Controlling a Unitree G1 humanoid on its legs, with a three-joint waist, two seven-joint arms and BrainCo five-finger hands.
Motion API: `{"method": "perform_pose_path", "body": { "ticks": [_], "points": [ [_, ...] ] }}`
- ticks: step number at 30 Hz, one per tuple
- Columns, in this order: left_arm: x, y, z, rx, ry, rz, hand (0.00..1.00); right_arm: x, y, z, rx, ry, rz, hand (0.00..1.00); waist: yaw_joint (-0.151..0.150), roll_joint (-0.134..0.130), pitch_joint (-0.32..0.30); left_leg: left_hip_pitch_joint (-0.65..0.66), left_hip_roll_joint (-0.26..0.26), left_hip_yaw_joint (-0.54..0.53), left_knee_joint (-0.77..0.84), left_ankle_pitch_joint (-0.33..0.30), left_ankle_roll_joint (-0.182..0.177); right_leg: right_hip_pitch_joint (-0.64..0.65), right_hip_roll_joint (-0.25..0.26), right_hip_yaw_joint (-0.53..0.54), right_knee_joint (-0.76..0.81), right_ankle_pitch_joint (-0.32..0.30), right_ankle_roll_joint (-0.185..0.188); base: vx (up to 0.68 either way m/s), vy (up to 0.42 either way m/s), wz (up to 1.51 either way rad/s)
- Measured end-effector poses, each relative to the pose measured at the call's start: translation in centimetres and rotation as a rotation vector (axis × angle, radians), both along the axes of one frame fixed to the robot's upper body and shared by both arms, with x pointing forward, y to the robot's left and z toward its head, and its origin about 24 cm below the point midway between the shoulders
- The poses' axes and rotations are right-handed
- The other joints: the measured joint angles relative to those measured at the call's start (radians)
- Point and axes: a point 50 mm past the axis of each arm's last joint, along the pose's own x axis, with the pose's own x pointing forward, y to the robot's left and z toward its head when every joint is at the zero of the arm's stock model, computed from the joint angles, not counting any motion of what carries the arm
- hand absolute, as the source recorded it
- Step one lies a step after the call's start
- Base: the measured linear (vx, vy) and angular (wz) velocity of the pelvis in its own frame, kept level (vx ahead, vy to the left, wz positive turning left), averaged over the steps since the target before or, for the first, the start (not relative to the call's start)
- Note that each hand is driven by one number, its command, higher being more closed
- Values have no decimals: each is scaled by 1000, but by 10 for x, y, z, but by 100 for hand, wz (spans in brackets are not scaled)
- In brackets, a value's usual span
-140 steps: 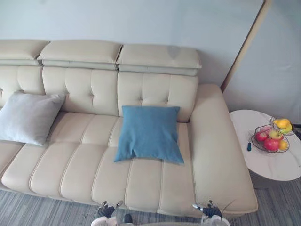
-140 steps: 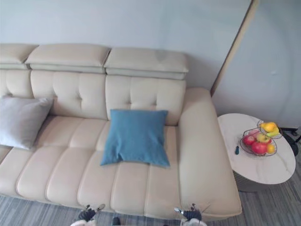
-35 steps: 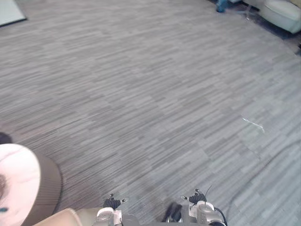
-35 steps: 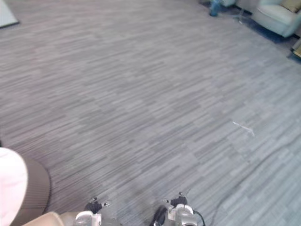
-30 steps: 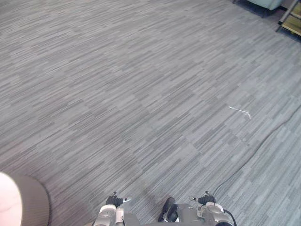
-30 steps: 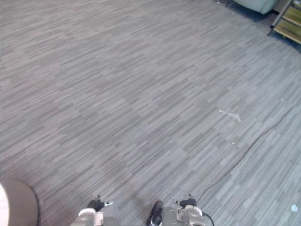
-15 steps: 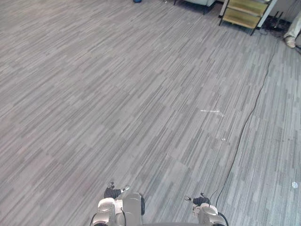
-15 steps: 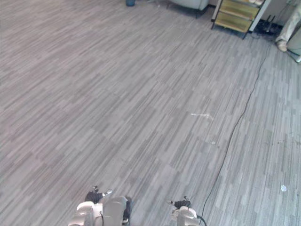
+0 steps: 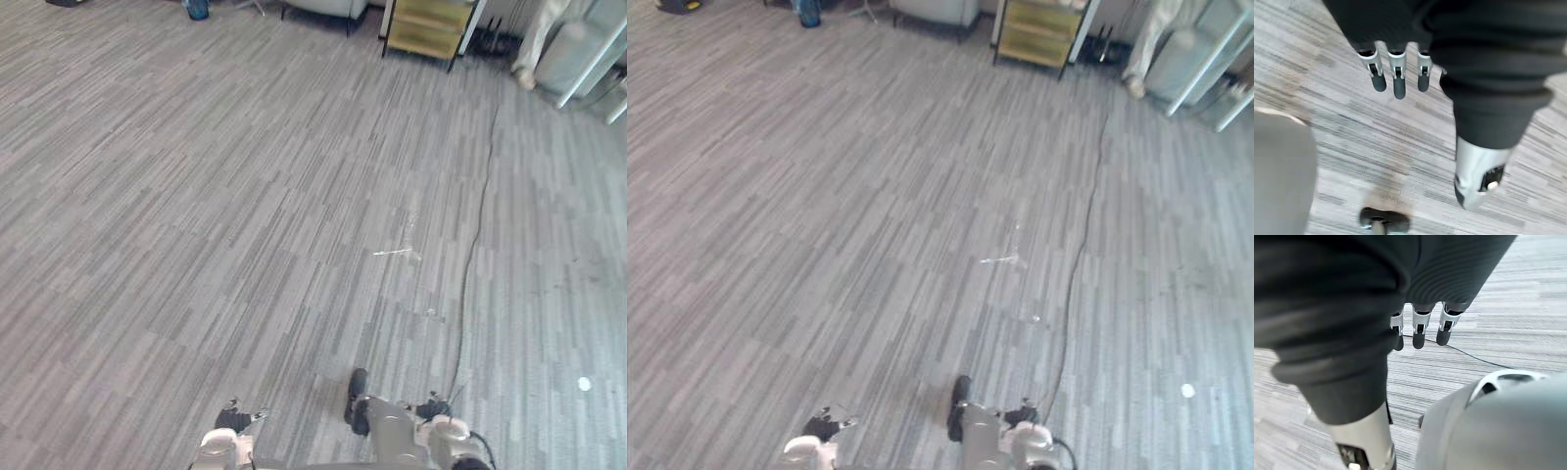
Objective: Pick up cushions and gather them together orderly.
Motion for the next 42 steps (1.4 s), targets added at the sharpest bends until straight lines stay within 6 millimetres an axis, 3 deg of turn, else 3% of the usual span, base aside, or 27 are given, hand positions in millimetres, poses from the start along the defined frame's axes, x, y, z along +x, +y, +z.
{"method": "perform_pose_path", "body": {
  "ticks": [1,2,5,6,8,10,11,12,13,16,18,19,20,21,23,25,27,28,29,30,33,35,36,37,40,41,42],
  "points": [
    [0,-1,0,-8,-3,15,0,-1,2,-1,1,2,10,0,0,8,4,-42,12,-14,102,125,-2,45,18,1,-22,-15,-4,641,-134,-4],
    [0,-3,0,-14,-8,12,0,0,4,0,3,-2,17,0,14,13,9,-140,43,-17,322,120,-6,136,47,13,-73,-43,-16,502,-42,-10],
    [11,-5,6,-16,-63,-19,0,0,14,-2,28,0,6,0,36,-17,22,-362,7,6,458,-45,14,329,59,48,-192,-76,-19,669,-36,-17],
    [14,-6,8,-13,-76,-33,0,0,14,-2,26,0,2,0,42,-21,22,-392,-3,14,430,-65,16,352,58,56,-211,-77,-16,588,30,-37],
    [23,-9,14,-12,-124,-49,0,5,14,0,30,-15,-23,0,65,-37,33,-483,-76,50,160,-125,24,441,23,100,-258,-101,22,581,113,-53],
    [23,-11,14,-16,-129,-49,0,5,11,1,21,-16,-37,0,72,-37,29,-496,-133,31,-178,-65,-3,478,-6,126,-268,-149,60,496,192,-54],
    [18,-13,11,-26,-112,-43,0,2,5,0,6,1,-32,0,86,-10,15,-472,-133,21,-316,108,-28,513,-2,175,-275,-196,90,574,255,-61],
    [19,-8,12,-7,-120,-54,0,0,13,-3,26,18,-23,0,96,-50,3,-467,-173,50,-303,67,10,528,-44,207,-278,-206,78,589,240,-50],
    [20,-7,13,-1,-122,-57,0,-1,13,-3,29,18,-29,0,95,-62,-4,-473,-185,59,-288,43,22,526,-57,217,-271,-200,77,745,232,-14],
    [21,-7,13,-2,-122,-48,0,-5,13,-4,31,22,-34,0,115,-78,-11,-428,-198,114,-219,-57,77,479,-103,286,-66,-189,112,646,201,-32],
    [15,-7,10,3,-85,-90,0,-8,18,-6,33,28,0,0,107,-78,-12,-289,-207,136,-244,-128,95,304,-138,306,413,-90,271,525,142,-37],
    [14,-8,9,3,-75,-99,0,-11,18,-6,34,34,1,0,103,-78,-12,-255,-210,132,-255,-140,97,271,-145,294,502,-93,265,532,90,4],
    [12,-12,7,0,-59,-121,0,-21,18,-9,36,52,0,0,91,-78,-12,-169,-215,125,-298,-152,102,204,-167,237,628,-122,218,424,44,9],
    [13,-14,7,-1,-58,-126,0,-23,17,-9,36,54,-2,0,86,-78,-12,-145,-216,123,-318,-154,104,184,-175,212,642,-131,202,532,30,4],
    [8,-15,3,-6,-28,-133,0,-17,12,-6,23,32,6,0,61,-59,-4,21,-190,125,-448,-154,104,84,-182,60,514,-185,119,520,-13,-5],
    [8,-14,3,-2,-24,-135,0,-13,10,-5,14,25,14,0,52,-60,-5,90,-165,124,-503,-154,104,24,-151,9,315,-174,117,488,-74,9],
    [9,-12,3,14,-22,-161,0,-11,9,-4,12,24,21,0,40,-72,-8,132,-151,122,-551,-157,99,-11,-109,23,17,-68,126,486,-137,33],
    [7,-9,3,25,-15,-174,0,-10,7,-4,6,24,23,0,27,-85,-5,173,-153,118,-579,-173,70,-19,-97,43,-156,21,129,550,-200,42],
    [1,-8,1,29,3,-172,0,-11,4,-4,-1,30,28,0,11,-96,-5,215,-154,91,-589,-198,30,-25,-88,72,-160,150,102,707,-255,34],
    [-4,-9,-2,24,28,-176,0,-10,-1,-3,-14,32,31,0,8,-72,-16,225,-127,70,-571,-201,25,-42,-68,71,-94,167,42,593,-225,15],
    [-7,-11,-3,19,34,-170,0,-9,-4,-3,-20,42,31,0,14,-19,-42,123,-62,16,-331,-191,11,-39,-15,48,-46,86,13,618,-253,-7],
    [-8,-11,-4,3,35,-128,0,-8,-1,-3,-17,41,48,0,15,14,-27,-32,-16,-44,66,-13,-33,70,45,38,-89,30,-15,588,-176,-11],
    [-6,-12,-3,1,28,-131,0,-7,2,-3,-17,41,62,0,19,22,-18,-96,8,-37,218,-7,-32,130,66,37,-126,17,-23,668,-119,1],
    [1,-12,1,5,-11,-135,0,-11,3,-5,-17,61,76,0,29,16,-5,-195,28,-14,382,-57,-6,228,86,43,-181,1,-31,625,-78,-3],
    [11,-12,7,16,-64,-150,0,-10,8,-6,-3,67,72,0,61,-11,2,-345,-8,46,344,-136,13,358,78,67,-261,-12,-28,454,-33,-17],
    [16,-13,10,12,-91,-146,0,-4,8,-5,3,56,63,0,68,-23,10,-410,-54,73,136,-161,23,418,59,74,-304,-26,-3,492,56,-18],
    [17,-14,11,11,-95,-147,0,-3,8,-4,4,51,61,0,68,-22,15,-422,-72,74,59,-159,26,434,49,75,-312,-33,6,571,136,-9]
  ]
}}
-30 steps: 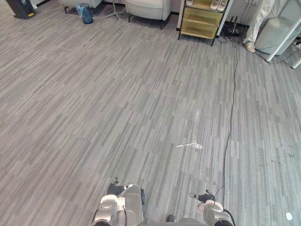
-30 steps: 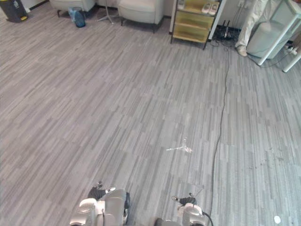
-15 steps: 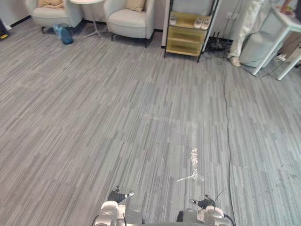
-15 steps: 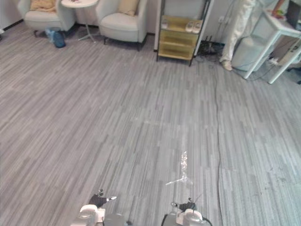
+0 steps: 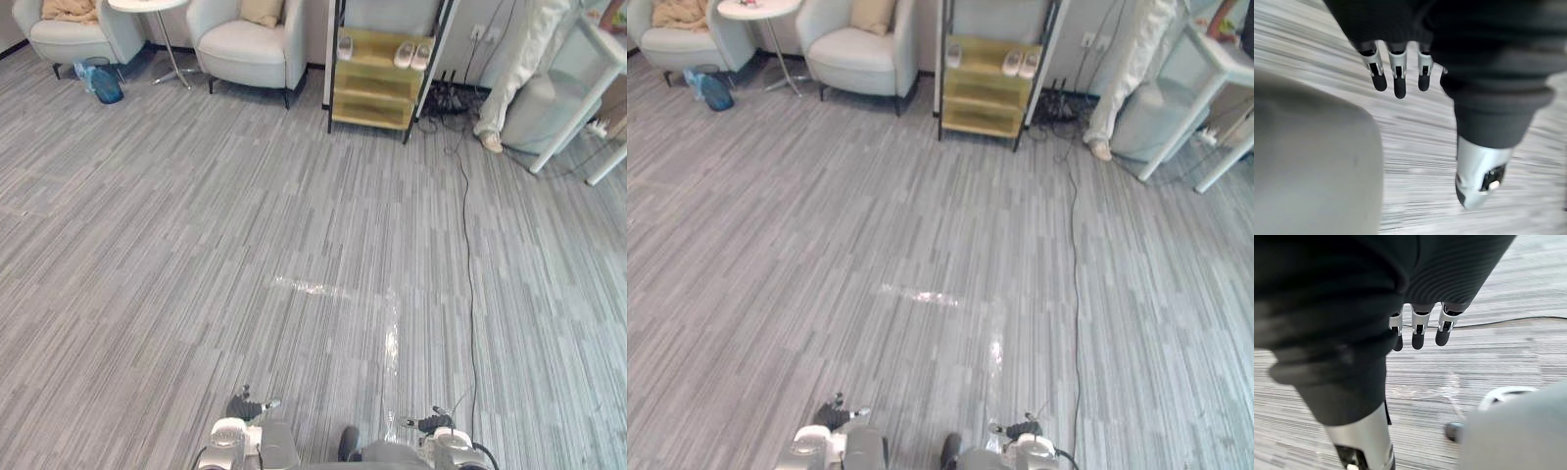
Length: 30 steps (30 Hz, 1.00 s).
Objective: Pick up cushions and gather them together orderly.
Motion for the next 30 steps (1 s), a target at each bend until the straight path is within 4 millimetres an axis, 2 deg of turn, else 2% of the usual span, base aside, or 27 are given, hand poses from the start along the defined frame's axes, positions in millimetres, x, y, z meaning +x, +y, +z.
{"method": "perform_pose_path", "body": {
  "ticks": [1,2,3,4,7,8,9,10,11,12,13,14,16,17,18,19,20,22,23,24,25,26,27,28,30],
  "points": [
    [1,-1,0,-3,-3,0,0,1,-1,0,-2,-3,0,0,1,4,2,-13,-26,-3,-126,19,-9,22,-12,1,-10,-15,18,351,136,1],
    [1,-4,0,-10,-4,2,0,-1,-4,0,-11,1,-2,0,4,12,-3,-10,-51,-6,-304,79,-29,33,-23,3,-16,-38,35,408,198,-21],
    [-2,-4,-1,-18,-2,13,0,-4,-6,-1,-14,14,5,0,27,27,-13,14,-59,2,-396,251,-13,57,-28,30,-14,-72,60,448,205,-19],
    [-2,-1,-1,-10,-5,14,0,-4,3,-2,1,14,24,0,40,-2,-23,27,-101,25,-402,218,13,73,-66,47,-16,-86,79,487,190,-17],
    [2,3,1,-4,-17,21,0,-3,3,-2,4,11,21,0,47,-20,-25,31,-129,49,-360,165,53,70,-108,57,34,-90,93,569,167,0],
    [0,3,0,-2,-6,20,0,-3,4,-2,5,10,24,0,49,-20,-25,82,-133,62,-370,130,61,49,-126,84,151,-92,101,348,127,-17],
    [-1,4,0,-1,-2,20,0,-3,5,-2,5,11,26,0,49,-21,-25,100,-134,66,-378,122,64,35,-130,95,203,-92,111,416,168,-35],
    [-4,6,-2,6,16,4,0,-6,6,-3,10,16,28,0,44,-25,-25,180,-139,77,-417,102,68,-49,-158,124,438,-71,167,491,165,-21],
    [-6,8,-4,23,37,-30,0,-13,6,-5,9,34,33,0,35,-34,-27,249,-153,75,-455,87,72,-127,-192,118,654,-67,203,406,129,-15],
    [-7,9,-4,28,43,-35,0,-15,5,-6,8,38,31,0,34,-38,-27,272,-158,74,-469,83,71,-148,-200,114,706,-75,200,481,95,7],
    [-9,14,-5,43,59,-43,0,-24,3,-8,9,56,15,0,28,-43,-27,341,-163,76,-511,80,68,-198,-221,83,781,-102,171,383,44,4],
    [-13,17,-7,54,77,-46,0,-27,0,-8,5,62,6,0,14,-44,-29,410,-158,76,-566,80,67,-251,-236,3,756,-135,146,465,43,1],
    [-15,19,-8,60,90,-45,0,-25,-1,-8,2,55,7,0,0,-44,-29,443,-147,75,-591,78,63,-284,-230,-44,690,-145,133,339,-10,-1],
    [-16,18,-8,61,97,-44,0,-20,1,-6,3,41,12,0,-10,-39,-28,469,-121,75,-604,68,45,-327,-191,-79,526,-131,123,362,-44,0],
    [-16,18,-8,62,97,-44,0,-19,1,-6,5,39,12,0,-10,-39,-27,474,-115,75,-606,65,39,-335,-179,-78,482,-119,118,430,-85,6],
    [-16,18,-8,64,96,-50,0,-18,2,-6,7,37,14,0,-12,-44,-29,484,-107,71,-609,52,19,-349,-143,-66,337,-60,105,374,-120,18],
    [-17,19,-8,65,97,-49,0,-20,2,-7,8,43,14,0,-11,-58,-31,507,-114,63,-614,37,-4,-346,-116,-32,191,54,92,382,-134,23],
    [-19,18,-10,66,110,-46,0,-23,0,-7,7,50,8,0,-16,-64,-42,526,-119,37,-608,8,-21,-346,-108,-1,189,134,58,431,-194,26],
    [-22,11,-11,48,114,-53,0,-23,-7,-6,-11,51,9,0,-16,-28,-54,519,-79,9,-554,-6,-33,-330,-79,-13,196,95,50,395,-180,21],
    [-22,9,-12,44,113,-53,0,-23,-7,-6,-11,51,9,0,-16,-22,-53,507,-73,1,-520,-12,-37,-319,-71,-15,184,82,47,383,-174,13],
    [-21,6,-12,35,110,-50,0,-23,-6,-6,-10,50,7,0,-15,-7,-54,469,-49,-8,-422,-27,-41,-296,-50,-21,161,76,39,273,-146,12],
    [-19,4,-11,22,103,-32,0,-23,-6,-6,-11,48,2,0,-14,7,-51,378,-18,-15,-215,-26,-47,-254,-22,-29,123,66,25,397,-181,13],
    [-16,1,-10,8,90,-20,0,-23,-4,-7,-6,47,-2,0,-12,18,-46,291,22,-34,-6,-5,-37,-207,-1,-42,93,46,7,375,-118,11],
    [-14,-1,-9,5,78,-22,0,-22,-3,-6,-5,45,-12,0,-10,19,-37,243,41,-31,91,-12,-34,-177,9,-45,89,29,1,239,-51,6],
    [-8,-1,-6,5,52,-25,0,-23,-1,-7,9,43,-33,0,-8,7,-22,181,49,-28,128,-37,-35,-118,10,-41,63,19,3,269,-29,-5]
  ]
}}
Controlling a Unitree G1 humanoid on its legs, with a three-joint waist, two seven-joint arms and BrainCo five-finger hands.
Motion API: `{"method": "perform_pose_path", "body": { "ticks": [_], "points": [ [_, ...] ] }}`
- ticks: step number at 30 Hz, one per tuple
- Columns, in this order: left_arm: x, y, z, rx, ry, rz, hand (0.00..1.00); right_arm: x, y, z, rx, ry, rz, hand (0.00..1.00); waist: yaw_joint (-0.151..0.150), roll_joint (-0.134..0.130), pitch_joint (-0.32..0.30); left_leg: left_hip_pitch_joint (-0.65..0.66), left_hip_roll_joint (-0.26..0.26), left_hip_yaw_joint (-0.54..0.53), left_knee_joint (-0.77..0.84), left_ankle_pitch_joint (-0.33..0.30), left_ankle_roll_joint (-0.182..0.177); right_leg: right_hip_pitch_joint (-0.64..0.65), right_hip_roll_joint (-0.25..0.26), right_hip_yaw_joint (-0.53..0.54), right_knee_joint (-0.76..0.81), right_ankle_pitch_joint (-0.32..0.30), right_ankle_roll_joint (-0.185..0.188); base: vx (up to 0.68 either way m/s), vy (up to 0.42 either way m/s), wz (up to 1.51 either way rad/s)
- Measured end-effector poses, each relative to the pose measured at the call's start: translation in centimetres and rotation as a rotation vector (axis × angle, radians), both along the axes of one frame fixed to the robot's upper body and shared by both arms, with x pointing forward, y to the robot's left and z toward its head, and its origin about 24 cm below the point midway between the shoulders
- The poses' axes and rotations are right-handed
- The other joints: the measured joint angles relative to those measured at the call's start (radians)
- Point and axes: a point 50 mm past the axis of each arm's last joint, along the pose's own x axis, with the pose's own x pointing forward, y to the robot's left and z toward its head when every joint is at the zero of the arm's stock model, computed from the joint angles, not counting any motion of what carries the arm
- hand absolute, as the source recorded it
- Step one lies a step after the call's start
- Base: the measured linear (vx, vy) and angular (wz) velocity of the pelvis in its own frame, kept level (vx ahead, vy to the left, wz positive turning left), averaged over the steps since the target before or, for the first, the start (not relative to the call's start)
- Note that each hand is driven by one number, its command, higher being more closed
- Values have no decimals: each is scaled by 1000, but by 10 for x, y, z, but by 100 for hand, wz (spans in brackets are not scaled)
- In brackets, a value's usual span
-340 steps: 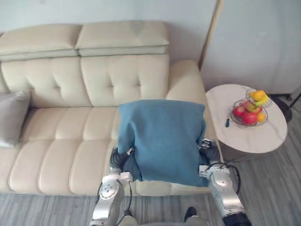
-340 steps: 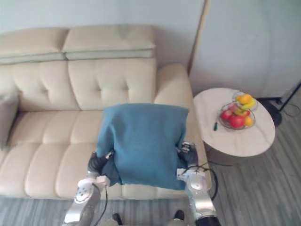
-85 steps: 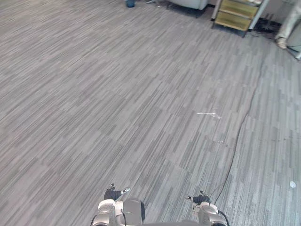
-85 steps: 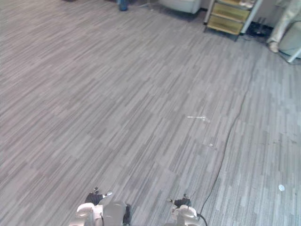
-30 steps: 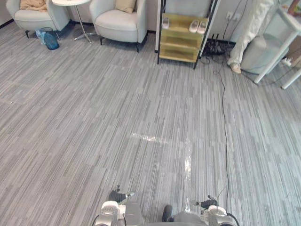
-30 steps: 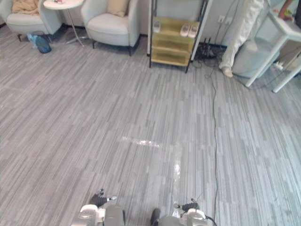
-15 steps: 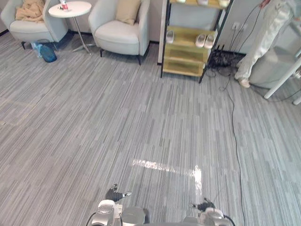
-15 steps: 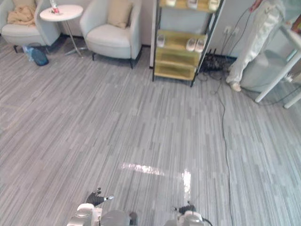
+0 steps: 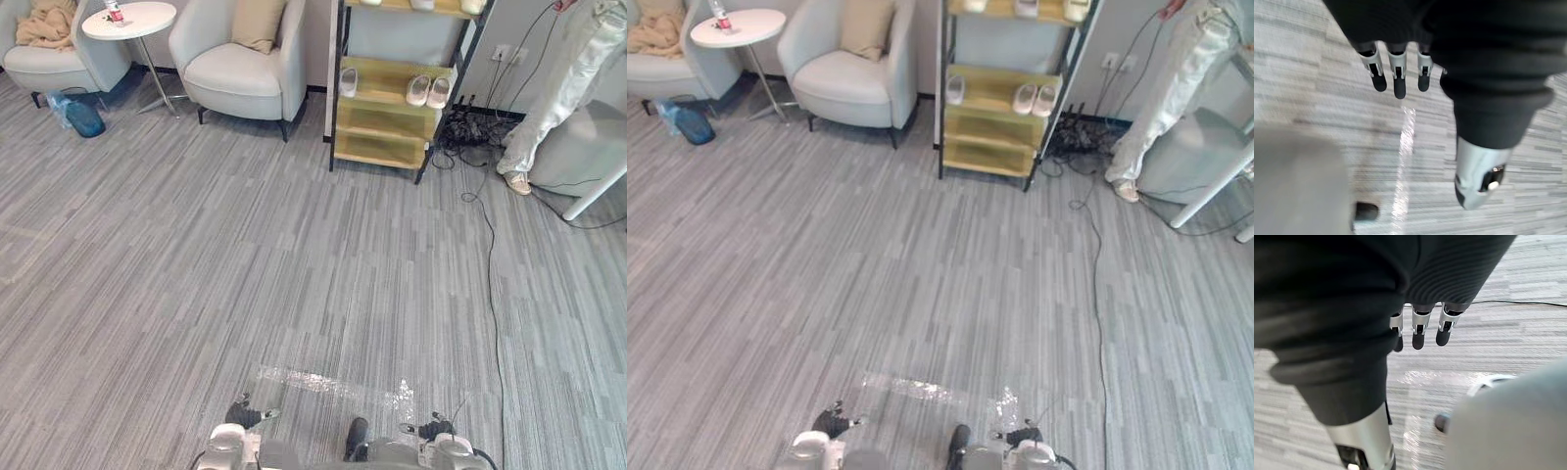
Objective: Pick up cushions and gather them together orderly.
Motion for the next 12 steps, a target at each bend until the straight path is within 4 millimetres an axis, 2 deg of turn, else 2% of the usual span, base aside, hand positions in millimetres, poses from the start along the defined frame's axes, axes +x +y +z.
{"method": "perform_pose_path", "body": {
  "ticks": [2,3,4,5,6,8,12],
  "points": [
    [3,0,2,-1,-16,-1,0,0,2,0,5,1,-13,0,4,-4,3,-49,-4,-3,-80,-14,-1,34,-6,17,-19,-1,16,312,74,-31],
    [5,-2,2,-6,-20,1,0,1,2,0,4,-3,-27,0,6,-6,4,-59,-34,-26,-278,-6,-8,49,-29,36,-16,-6,36,253,169,-36],
    [5,-2,2,-7,-19,1,0,0,1,0,4,-3,-33,0,6,-5,4,-58,-41,-35,-317,0,-14,50,-32,40,-15,-9,42,248,202,-42],
    [3,-4,1,-13,-12,0,0,-2,-2,0,-3,0,-48,0,6,4,-1,-56,-59,-72,-440,53,-28,49,-39,55,-14,-14,61,187,180,-37],
    [2,-7,0,-20,-6,5,0,-5,-4,-1,-8,5,-58,0,12,0,-8,-29,-87,-62,-487,148,-31,51,-53,92,-18,-15,91,240,183,-22],
    [3,-7,-1,-10,4,-24,0,-9,-5,-1,-10,4,-65,0,5,-16,-11,-13,-126,-45,-514,155,-19,63,-95,96,-32,-14,100,263,167,3],
    [-1,-3,-2,-7,14,-13,0,-15,-2,-2,3,9,-103,0,9,-33,-16,55,-155,-30,-555,155,-19,106,-124,104,-42,-7,110,150,82,2]
  ]
}}
